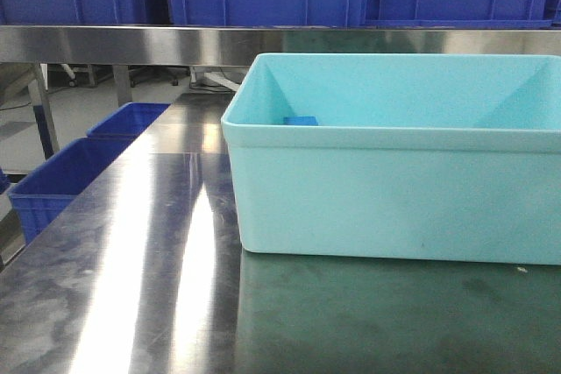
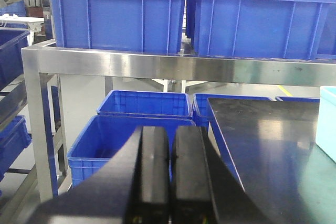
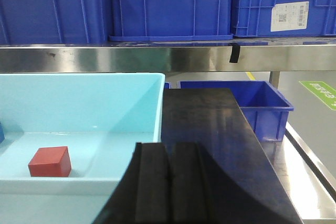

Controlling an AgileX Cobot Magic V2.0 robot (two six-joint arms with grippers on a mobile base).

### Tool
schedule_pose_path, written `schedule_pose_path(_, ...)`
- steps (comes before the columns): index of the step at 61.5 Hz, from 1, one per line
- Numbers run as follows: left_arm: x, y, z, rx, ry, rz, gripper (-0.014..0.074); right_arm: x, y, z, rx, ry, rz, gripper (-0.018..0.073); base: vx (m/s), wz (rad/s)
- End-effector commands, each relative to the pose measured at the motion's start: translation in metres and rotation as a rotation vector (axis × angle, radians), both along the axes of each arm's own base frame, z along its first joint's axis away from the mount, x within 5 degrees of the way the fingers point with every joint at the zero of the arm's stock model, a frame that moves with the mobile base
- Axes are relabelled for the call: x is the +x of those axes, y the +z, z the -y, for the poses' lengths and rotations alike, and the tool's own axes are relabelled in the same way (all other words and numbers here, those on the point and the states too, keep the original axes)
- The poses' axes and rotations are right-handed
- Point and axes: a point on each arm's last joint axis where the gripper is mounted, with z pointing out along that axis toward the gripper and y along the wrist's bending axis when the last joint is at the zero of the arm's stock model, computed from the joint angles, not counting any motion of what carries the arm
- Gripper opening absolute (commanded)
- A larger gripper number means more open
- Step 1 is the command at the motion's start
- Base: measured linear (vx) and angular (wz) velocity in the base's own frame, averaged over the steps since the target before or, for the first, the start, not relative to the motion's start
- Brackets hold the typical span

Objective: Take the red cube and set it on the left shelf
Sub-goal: 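Move the right gripper over the teal bin above the red cube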

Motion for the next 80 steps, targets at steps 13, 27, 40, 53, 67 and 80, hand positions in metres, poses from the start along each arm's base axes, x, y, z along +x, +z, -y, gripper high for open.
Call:
schedule_pose_path(13, -0.001, 0.0, -0.001, -0.01, 0.012, 0.068, 0.0102, -0.004, 0.017, 0.0, -0.014, -0.004, 0.125, 0.0057, 0.0, 0.0)
schedule_pose_path(27, -0.001, 0.0, -0.001, -0.01, 0.012, 0.068, 0.0102, -0.004, 0.017, 0.0, -0.014, -0.004, 0.125, 0.0057, 0.0, 0.0)
schedule_pose_path(40, -0.001, 0.0, -0.001, -0.01, 0.012, 0.068, 0.0102, -0.004, 0.017, 0.0, -0.014, -0.004, 0.125, 0.0057, 0.0, 0.0)
schedule_pose_path(53, -0.001, 0.0, -0.001, -0.01, 0.012, 0.068, 0.0102, -0.004, 0.017, 0.0, -0.021, -0.005, 0.124, 0.0057, 0.0, 0.0)
schedule_pose_path(67, -0.001, 0.0, -0.001, -0.01, 0.012, 0.068, 0.0102, -0.005, 0.021, 0.0, -0.018, -0.007, 0.167, 0.0057, 0.0, 0.0)
schedule_pose_path(80, -0.001, 0.0, -0.001, -0.01, 0.012, 0.068, 0.0102, -0.01, 0.042, 0.0, -0.031, -0.013, 0.285, 0.0057, 0.0, 0.0)
